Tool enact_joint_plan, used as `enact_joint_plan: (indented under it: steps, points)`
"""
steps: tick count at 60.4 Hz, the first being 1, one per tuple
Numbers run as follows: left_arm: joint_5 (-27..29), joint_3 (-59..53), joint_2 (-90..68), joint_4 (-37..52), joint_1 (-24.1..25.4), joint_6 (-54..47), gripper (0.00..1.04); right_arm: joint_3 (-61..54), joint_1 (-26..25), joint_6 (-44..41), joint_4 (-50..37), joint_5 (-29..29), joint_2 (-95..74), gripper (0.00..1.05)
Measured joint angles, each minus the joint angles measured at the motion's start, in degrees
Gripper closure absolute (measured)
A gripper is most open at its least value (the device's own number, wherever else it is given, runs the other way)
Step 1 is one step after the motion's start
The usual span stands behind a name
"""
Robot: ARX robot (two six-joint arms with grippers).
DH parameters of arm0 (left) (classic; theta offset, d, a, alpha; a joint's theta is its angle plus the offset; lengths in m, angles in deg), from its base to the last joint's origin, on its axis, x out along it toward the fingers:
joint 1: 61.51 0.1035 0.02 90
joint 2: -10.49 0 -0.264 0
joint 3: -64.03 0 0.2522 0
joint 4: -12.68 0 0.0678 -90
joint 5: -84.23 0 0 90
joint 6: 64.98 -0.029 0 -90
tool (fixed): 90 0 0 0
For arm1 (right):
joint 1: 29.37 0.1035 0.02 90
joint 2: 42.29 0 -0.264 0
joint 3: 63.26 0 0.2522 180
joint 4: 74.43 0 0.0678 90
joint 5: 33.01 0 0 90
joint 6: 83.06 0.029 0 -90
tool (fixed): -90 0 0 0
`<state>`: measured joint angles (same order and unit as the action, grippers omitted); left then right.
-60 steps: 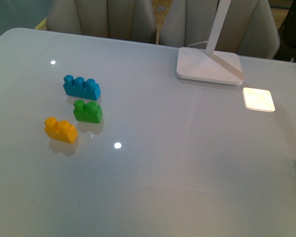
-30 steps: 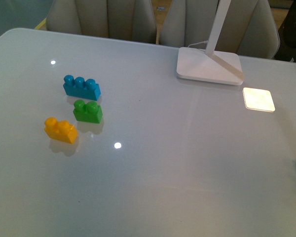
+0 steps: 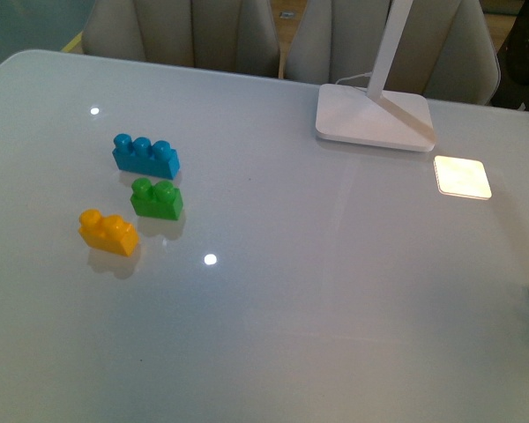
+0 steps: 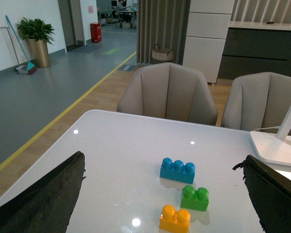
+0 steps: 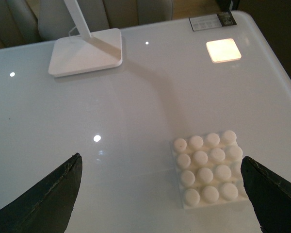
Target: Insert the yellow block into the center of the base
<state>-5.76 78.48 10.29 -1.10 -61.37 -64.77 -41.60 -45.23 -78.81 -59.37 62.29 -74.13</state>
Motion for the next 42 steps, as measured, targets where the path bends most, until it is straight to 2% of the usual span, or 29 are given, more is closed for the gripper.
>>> enact_joint_plan:
  steps: [3,12,25,30,42]
  points:
    - [0.0,0.0,0.0,0.0,0.0,0.0,0.07,0.31,-6.01,-2.16,-6.93,6.05,-7.41,0.09]
    - [0.0,0.0,0.0,0.0,0.0,0.0,0.07,3.45,-19.61,-9.92,-22.03,16.74,-30.6,0.09]
    - [-0.02,0.0,0.0,0.0,0.0,0.0,0.07,6.34,-24.13,-16.52,-36.15,20.76,-56.11,0.09]
    - [0.02,0.0,0.0,0.0,0.0,0.0,0.07,10.14,-27.85,-19.21,-42.07,21.33,-67.93,0.09]
    - [0.0,0.0,0.0,0.0,0.0,0.0,0.07,14.71,-31.26,-24.28,-49.2,21.77,-84.98,0.09]
